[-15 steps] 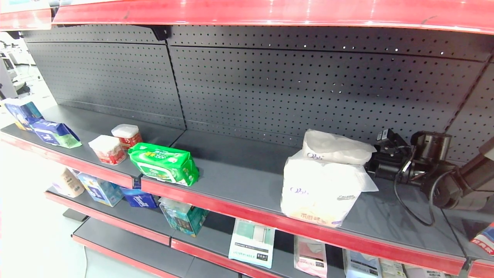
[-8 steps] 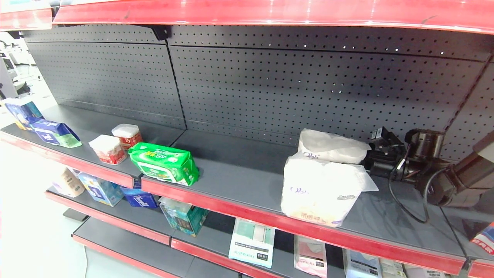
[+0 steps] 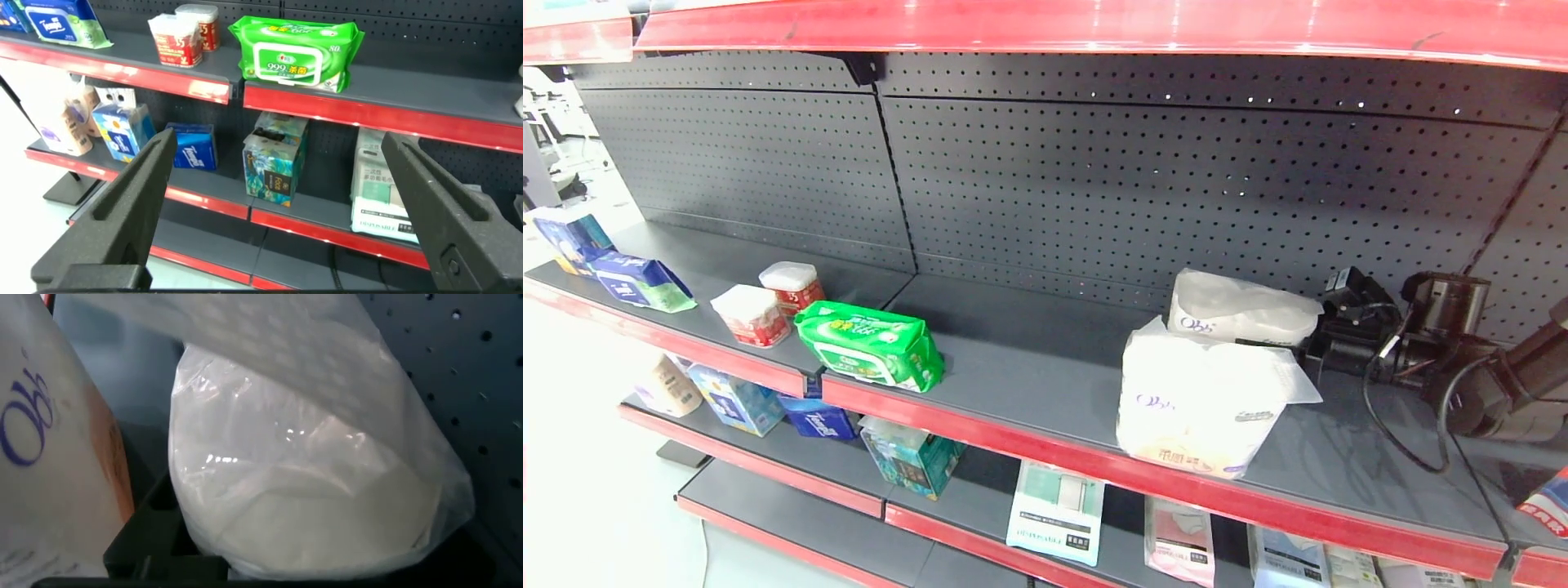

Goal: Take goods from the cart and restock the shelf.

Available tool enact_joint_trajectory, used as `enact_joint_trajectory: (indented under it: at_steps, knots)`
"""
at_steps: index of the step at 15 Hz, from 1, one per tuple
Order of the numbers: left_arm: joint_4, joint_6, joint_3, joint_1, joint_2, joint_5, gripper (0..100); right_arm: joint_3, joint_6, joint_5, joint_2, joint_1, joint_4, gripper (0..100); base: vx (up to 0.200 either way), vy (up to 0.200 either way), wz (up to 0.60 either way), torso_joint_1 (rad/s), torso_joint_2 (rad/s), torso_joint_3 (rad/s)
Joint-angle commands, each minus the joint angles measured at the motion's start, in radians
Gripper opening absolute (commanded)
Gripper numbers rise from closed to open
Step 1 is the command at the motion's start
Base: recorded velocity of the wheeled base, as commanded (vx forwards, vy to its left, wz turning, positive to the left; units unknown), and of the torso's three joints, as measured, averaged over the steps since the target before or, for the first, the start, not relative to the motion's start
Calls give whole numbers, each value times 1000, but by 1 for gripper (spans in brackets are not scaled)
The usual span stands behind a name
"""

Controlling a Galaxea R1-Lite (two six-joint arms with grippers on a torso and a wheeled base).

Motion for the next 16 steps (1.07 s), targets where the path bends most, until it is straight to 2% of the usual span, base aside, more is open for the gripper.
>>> enact_joint_trajectory:
  at_steps: [1,5,8,13,16]
  knots:
    - [0,0,0,0,0,1,100,21,-7,3,-16,-1,-3,0,0,0,0,0,0,0]
    - [0,0,0,0,0,1,100,59,-9,14,-18,25,-6,0,0,0,0,0,0,0]
    - [0,0,0,0,0,1,100,51,-4,63,-13,42,-9,0,0,0,0,0,0,0]
    - [0,0,0,0,0,1,100,47,-1,54,-13,45,-9,0,0,0,0,0,0,0]
    - [0,0,0,0,0,1,100,47,2,8,-12,47,-9,0,0,0,0,0,0,0]
